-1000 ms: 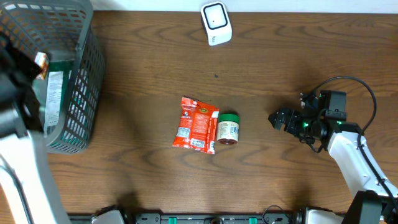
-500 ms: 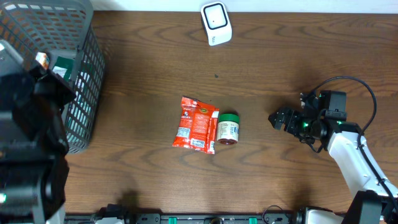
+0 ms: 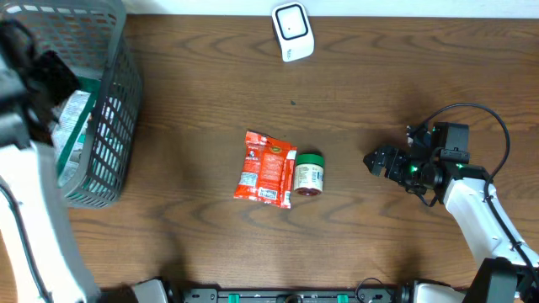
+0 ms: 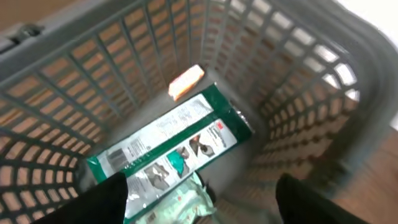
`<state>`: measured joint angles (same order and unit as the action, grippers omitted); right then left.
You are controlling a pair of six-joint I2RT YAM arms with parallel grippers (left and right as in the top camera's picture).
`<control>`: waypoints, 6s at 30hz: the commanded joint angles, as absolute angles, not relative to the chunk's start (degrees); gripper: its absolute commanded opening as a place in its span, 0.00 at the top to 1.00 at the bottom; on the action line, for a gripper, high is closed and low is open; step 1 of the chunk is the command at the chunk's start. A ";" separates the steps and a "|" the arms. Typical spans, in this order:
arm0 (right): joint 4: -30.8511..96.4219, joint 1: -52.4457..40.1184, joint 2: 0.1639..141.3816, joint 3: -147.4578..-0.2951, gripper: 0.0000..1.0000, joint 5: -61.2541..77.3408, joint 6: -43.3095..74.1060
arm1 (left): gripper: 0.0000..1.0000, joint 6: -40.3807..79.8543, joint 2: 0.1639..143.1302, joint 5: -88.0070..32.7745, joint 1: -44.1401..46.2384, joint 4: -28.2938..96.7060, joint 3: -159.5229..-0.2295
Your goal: Scan the item barcode
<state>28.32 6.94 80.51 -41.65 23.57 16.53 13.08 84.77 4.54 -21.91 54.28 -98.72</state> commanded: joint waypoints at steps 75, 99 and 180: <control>28.29 7.42 79.77 -42.37 0.01 23.83 17.12 | 0.14 26.50 111.28 -6.68 -28.77 53.10 -76.42; 28.29 7.42 79.77 -42.37 0.01 23.81 17.12 | 0.61 28.23 90.28 -1.28 -28.95 47.16 -74.91; 28.29 7.42 79.77 -42.37 0.01 23.81 17.12 | 0.92 33.39 47.48 2.46 -8.21 47.48 -74.22</control>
<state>28.32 6.94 80.51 -41.65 23.57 16.53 31.40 46.89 6.55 -12.91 43.20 -73.54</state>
